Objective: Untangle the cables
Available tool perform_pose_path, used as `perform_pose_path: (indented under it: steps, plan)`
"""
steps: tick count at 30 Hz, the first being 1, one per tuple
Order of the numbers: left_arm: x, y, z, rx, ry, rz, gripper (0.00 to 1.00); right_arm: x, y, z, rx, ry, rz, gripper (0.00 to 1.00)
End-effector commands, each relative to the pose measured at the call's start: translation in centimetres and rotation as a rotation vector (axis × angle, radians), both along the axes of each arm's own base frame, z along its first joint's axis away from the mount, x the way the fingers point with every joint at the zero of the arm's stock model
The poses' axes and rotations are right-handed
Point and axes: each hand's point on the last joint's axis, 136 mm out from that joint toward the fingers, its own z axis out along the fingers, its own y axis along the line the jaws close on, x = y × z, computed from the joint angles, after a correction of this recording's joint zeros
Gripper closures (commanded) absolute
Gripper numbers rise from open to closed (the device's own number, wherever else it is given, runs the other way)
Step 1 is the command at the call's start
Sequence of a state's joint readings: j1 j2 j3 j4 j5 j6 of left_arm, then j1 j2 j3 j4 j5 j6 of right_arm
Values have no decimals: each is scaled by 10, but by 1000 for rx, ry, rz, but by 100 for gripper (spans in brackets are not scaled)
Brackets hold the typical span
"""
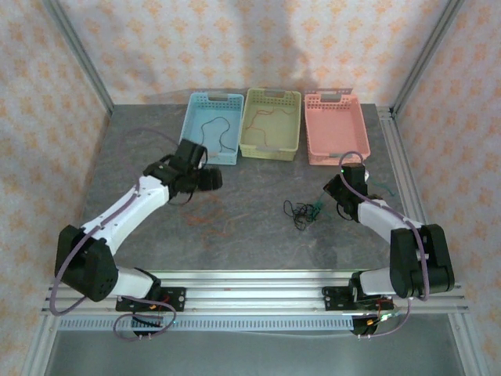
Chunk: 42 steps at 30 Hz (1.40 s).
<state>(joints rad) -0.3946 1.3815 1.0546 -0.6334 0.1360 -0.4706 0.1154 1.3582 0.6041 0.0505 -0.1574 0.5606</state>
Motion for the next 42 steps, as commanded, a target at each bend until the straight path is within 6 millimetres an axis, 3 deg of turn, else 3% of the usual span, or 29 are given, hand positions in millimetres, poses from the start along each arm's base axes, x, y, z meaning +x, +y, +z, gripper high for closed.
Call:
perform_pose_path:
  steps: [1, 4, 7, 12, 16, 21, 24, 27, 28, 32, 40, 42]
  plan:
    - [-34, 13, -23, 73, 64, 37, 25, 7, 4, 9, -2, -21, 12, 100]
    - [-53, -8, -37, 35, 84, 7, 25, 7, 4, 9, 0, -22, 14, 100]
    - [-56, -38, -47, 22, 93, -42, 24, 7, 4, 9, 2, -22, 16, 100]
    - [-44, -63, -52, 95, 92, -43, 23, 7, 5, 8, 2, -19, 16, 100]
    - [-39, -74, -70, 132, 145, -52, 23, 7, 5, 8, 3, -20, 17, 100]
    - [-33, -80, -87, 187, 176, -67, 37, 8, 6, 8, 6, -17, 20, 100]
    - [-31, -80, -78, 186, 148, -68, 63, 8, 6, 7, 9, -15, 20, 100]
    - [-24, -78, -49, 182, 71, -77, 96, 9, 7, 8, 12, -18, 21, 100]
    - [-22, -77, -35, 184, 41, -85, 100, 8, 7, 7, 13, -15, 23, 100]
    - [-17, -75, 27, 142, -96, -114, 100, 9, 7, 6, 12, -13, 22, 100]
    - [-7, -72, 172, 63, -412, -174, 100, 9, 8, 5, 15, -9, 24, 100]
    - [0, -75, 196, 63, -448, -186, 100, 9, 8, 4, 15, -7, 25, 100]
